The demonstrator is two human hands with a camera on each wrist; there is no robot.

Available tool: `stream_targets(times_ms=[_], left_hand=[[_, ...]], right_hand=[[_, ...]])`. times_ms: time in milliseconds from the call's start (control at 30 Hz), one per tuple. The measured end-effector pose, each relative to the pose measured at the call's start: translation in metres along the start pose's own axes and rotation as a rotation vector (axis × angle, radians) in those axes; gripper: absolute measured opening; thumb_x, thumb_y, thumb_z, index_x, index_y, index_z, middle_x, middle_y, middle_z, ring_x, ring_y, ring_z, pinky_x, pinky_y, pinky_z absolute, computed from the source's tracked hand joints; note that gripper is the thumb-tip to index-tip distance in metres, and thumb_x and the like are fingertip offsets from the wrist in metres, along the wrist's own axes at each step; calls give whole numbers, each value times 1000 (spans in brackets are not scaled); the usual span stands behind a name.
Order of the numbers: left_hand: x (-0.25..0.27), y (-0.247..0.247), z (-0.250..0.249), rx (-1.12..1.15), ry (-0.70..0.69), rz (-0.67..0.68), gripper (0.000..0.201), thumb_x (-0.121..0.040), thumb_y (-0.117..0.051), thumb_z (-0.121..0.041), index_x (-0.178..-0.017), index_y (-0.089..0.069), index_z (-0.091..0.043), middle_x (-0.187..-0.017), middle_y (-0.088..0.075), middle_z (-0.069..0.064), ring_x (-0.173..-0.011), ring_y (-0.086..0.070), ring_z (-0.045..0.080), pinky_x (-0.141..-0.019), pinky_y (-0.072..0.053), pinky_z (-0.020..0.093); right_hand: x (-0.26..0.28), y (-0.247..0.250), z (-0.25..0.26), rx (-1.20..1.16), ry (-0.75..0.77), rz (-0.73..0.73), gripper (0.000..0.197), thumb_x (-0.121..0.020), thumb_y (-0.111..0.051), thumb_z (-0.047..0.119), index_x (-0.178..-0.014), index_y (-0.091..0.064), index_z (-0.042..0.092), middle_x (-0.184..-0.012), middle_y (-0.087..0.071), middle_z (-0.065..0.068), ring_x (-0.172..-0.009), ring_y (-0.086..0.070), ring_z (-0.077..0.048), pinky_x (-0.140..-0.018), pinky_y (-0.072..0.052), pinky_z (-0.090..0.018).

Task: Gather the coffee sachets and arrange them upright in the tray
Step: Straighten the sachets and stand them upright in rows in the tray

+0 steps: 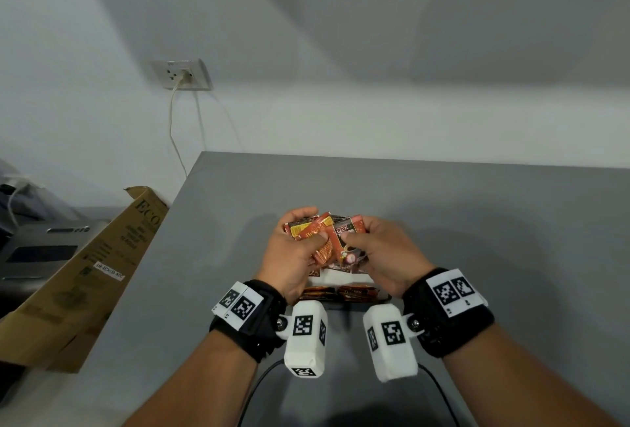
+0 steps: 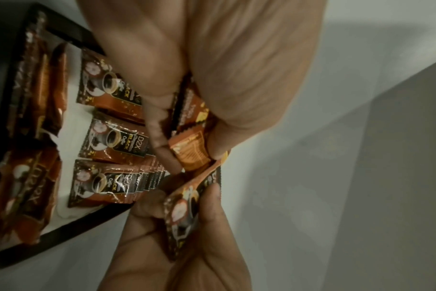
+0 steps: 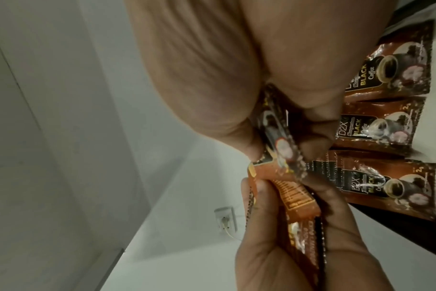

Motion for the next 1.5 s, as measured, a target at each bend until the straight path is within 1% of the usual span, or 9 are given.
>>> stream_targets(times_ms=[133, 267, 367, 500, 633, 1000, 1133, 1367, 1500], left_hand=[[-1, 5, 8, 5, 104, -19, 22, -91, -67, -8, -111, -60, -15, -88, -67, 12, -65, -63, 19, -56, -52, 32], [-2, 19, 22, 21, 304, -62, 36, -86, -69, -50, -100, -71, -16, -76, -62, 8, -64, -56, 20, -59, -50, 31], [-4, 15, 16, 66, 241, -26, 9, -87, -72, -22, -93, -74, -16, -81, -68, 13, -64, -63, 24, -58, -54, 31], [-9, 18, -1, 5, 54, -58, 33, -85, -62, 13, -109, -64, -9, -84, -72, 14, -66, -70, 27, -56, -57, 34], [-10, 15, -5, -53, -3, -23, 34, -83, -66, 15, -109, -63, -8, -91, -72, 17, -79, -69, 33, -75, -57, 45], [-6, 9, 6, 89, 160, 57, 28, -97, -52, 2, -123, -58, -3, -102, -72, 21, -85, -72, 33, -64, -62, 42], [-5, 6, 6, -31, 81, 54, 36, -90, -62, 5, -125, -56, -4, -96, -69, 15, -71, -69, 25, -50, -55, 29], [-7, 14, 23, 155, 378, 40, 33, -91, -60, -48, -100, -64, -16, -83, -62, 14, -68, -59, 21, -59, -53, 33], [-13, 26, 20, 116, 258, -42, 25, -82, -72, -3, -100, -61, -15, -89, -65, 14, -66, -66, 23, -55, -55, 31]], right_hand=[[-2, 13, 15, 140, 154, -125, 15, -92, -60, -5, -100, -67, 6, -89, -73, -14, -67, -68, -16, -59, -57, -30], [10, 9, 44, 815, 536, -131, 13, -91, -67, 10, -92, -71, 23, -85, -66, 12, -75, -58, 3, -67, -42, -9], [16, -12, 31, 1008, 642, 123, 20, -89, -72, 7, -91, -77, 26, -89, -64, 15, -86, -58, 0, -76, -42, -9], [13, -2, 24, 835, 503, 144, 17, -88, -72, 4, -90, -79, 20, -88, -71, 6, -83, -65, -4, -80, -53, -19], [-2, 16, 8, 185, 163, -13, 8, -94, -62, 2, -94, -67, 9, -87, -73, -10, -77, -68, -22, -73, -57, -39], [-15, 18, 1, -121, 60, -28, 24, -98, -55, 0, -119, -65, -1, -104, -71, -24, -92, -65, -35, -77, -53, -44], [-13, 3, -2, -19, 44, 37, 20, -98, -56, 2, -114, -66, 6, -110, -72, -22, -94, -66, -34, -89, -51, -52], [3, 6, 40, 619, 495, -42, 7, -95, -64, 9, -94, -63, 16, -80, -64, 9, -68, -58, 3, -64, -47, -13], [12, -7, 27, 749, 445, 175, 14, -90, -67, 0, -89, -69, 14, -92, -71, 9, -80, -64, 3, -71, -49, -13]])
Point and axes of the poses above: each hand's wrist, its own x-axis away from the middle knuckle, its own y-axis out of the back of the hand, z = x × y, the point moved 7 cm from there along -x, towards the middle knuckle
